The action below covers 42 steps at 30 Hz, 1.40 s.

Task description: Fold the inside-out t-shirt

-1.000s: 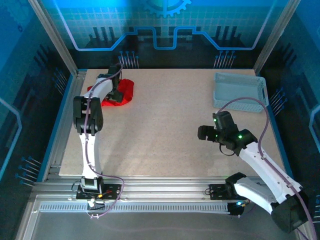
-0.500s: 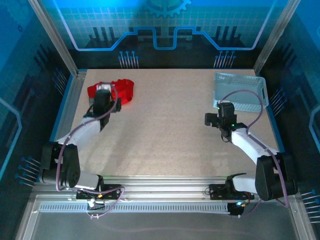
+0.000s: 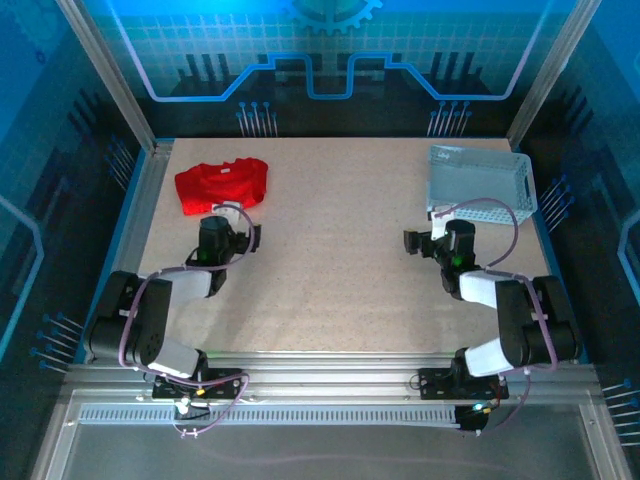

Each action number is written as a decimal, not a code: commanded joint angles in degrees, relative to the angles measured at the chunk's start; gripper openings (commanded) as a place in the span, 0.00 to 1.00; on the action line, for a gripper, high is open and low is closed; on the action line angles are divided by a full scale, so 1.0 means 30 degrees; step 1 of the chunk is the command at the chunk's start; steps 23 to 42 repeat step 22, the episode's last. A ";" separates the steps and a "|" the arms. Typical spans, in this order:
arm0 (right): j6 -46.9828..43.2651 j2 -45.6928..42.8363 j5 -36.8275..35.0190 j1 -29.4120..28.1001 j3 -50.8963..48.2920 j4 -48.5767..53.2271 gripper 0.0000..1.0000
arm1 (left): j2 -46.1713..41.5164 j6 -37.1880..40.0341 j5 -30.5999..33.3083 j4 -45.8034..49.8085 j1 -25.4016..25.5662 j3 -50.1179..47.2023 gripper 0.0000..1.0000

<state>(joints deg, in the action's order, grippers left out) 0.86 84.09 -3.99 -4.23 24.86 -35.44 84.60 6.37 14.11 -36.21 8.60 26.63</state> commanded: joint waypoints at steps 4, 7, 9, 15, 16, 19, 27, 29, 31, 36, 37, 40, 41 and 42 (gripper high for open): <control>-0.0395 0.0679 0.0587 0.0459 0.0116 -0.2311 1.00 | 0.0172 -0.0951 0.0806 -0.3971 -0.0801 -0.1213 0.99; -0.0491 0.0679 0.0247 0.0251 0.0064 -0.2373 1.00 | 0.0765 -0.2069 -0.0101 -0.4940 -0.1792 -0.1592 0.99; -0.0444 0.0680 0.0355 0.0291 0.0091 -0.2359 1.00 | 0.1634 -0.2242 -0.0769 -0.6541 -0.2310 -0.1926 0.99; -0.0422 0.0709 0.0541 0.0368 0.0221 -0.2157 1.00 | 0.1475 -0.2292 -0.0719 -0.6111 -0.2303 -0.1824 0.99; -0.0373 0.0709 0.0718 0.0475 0.0238 -0.2129 1.00 | 0.1447 -0.2289 -0.0719 -0.6088 -0.2289 -0.1817 0.99; -0.0364 0.0709 0.0715 0.0499 0.0238 -0.2117 1.00 | 0.1492 -0.2292 -0.0733 -0.6199 -0.2288 -0.1844 0.99; -0.0298 0.0563 -0.0574 0.0173 -0.0308 -0.2970 1.00 | 0.1430 -0.2051 -0.0473 -0.6939 -0.2090 -0.2241 0.99; -0.0298 0.0563 -0.0574 0.0173 -0.0308 -0.2970 1.00 | 0.1430 -0.2051 -0.0473 -0.6939 -0.2090 -0.2241 0.99; -0.0298 0.0563 -0.0574 0.0173 -0.0308 -0.2970 1.00 | 0.1430 -0.2051 -0.0473 -0.6939 -0.2090 -0.2241 0.99; -0.0298 0.0563 -0.0574 0.0173 -0.0308 -0.2970 1.00 | 0.1430 -0.2051 -0.0473 -0.6939 -0.2090 -0.2241 0.99; -0.0298 0.0563 -0.0574 0.0173 -0.0308 -0.2970 1.00 | 0.1430 -0.2051 -0.0473 -0.6939 -0.2090 -0.2241 0.99; -0.0298 0.0563 -0.0574 0.0173 -0.0308 -0.2970 1.00 | 0.1430 -0.2051 -0.0473 -0.6939 -0.2090 -0.2241 0.99; -0.0298 0.0563 -0.0574 0.0173 -0.0308 -0.2970 1.00 | 0.1430 -0.2051 -0.0473 -0.6939 -0.2090 -0.2241 0.99; -0.0298 0.0563 -0.0574 0.0173 -0.0308 -0.2970 1.00 | 0.1430 -0.2051 -0.0473 -0.6939 -0.2090 -0.2241 0.99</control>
